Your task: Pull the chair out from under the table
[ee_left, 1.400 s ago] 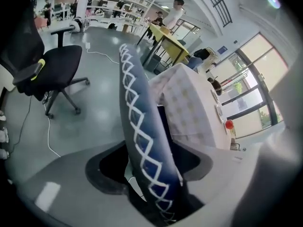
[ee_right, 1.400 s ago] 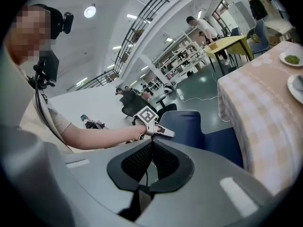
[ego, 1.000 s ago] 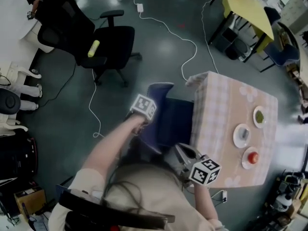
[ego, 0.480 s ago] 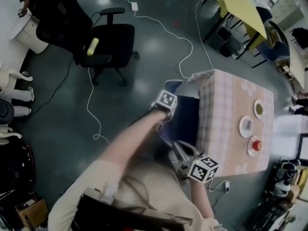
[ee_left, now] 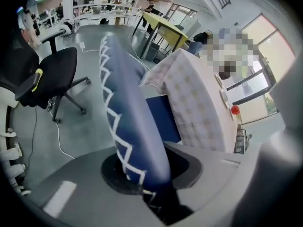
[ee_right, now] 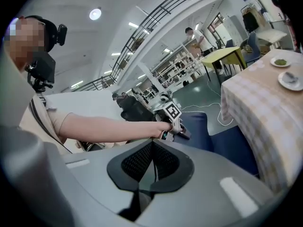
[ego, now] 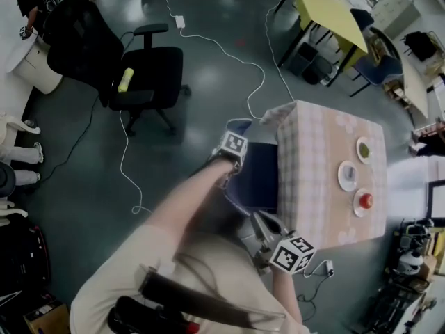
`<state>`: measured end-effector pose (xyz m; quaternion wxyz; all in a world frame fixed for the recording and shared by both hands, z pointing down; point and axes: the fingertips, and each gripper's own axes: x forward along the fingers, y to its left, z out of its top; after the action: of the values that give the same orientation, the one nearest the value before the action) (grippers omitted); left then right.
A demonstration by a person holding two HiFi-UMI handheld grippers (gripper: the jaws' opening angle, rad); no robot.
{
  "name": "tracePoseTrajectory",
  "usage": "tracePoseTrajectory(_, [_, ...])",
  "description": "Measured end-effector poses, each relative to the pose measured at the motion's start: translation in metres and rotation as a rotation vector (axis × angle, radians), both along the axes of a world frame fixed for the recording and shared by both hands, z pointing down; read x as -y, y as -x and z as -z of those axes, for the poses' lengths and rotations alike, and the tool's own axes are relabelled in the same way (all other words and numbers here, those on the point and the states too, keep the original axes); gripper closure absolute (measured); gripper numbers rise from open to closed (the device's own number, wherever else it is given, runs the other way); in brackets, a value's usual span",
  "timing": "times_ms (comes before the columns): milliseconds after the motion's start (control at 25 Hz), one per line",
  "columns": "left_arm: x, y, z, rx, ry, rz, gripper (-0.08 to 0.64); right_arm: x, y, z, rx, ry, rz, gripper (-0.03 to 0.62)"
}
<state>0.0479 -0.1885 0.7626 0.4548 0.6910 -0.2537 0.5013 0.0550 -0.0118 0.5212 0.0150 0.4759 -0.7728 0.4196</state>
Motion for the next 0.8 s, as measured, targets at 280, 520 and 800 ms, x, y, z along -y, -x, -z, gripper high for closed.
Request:
tracePoseTrajectory(280, [0.006, 0.005, -0.006, 0.021, -0.035, 0.004, 0.477, -0.002, -0.013, -0.003, 0.04, -0.023, 0.017, 0.578])
tracePoseTrajectory(520, [-0.002, -0.006, 0.004, 0.008, -0.035, 0.001, 0.477, -0.015, -0.04, -0.003, 0.057, -0.007, 0.018, 0.58])
tracePoseTrajectory(800, [-0.005, -0.002, 0.005, 0.01, -0.038, -0.025, 0.477, -0.014, -0.042, 0.0, 0.054, -0.016, 0.013, 0.58])
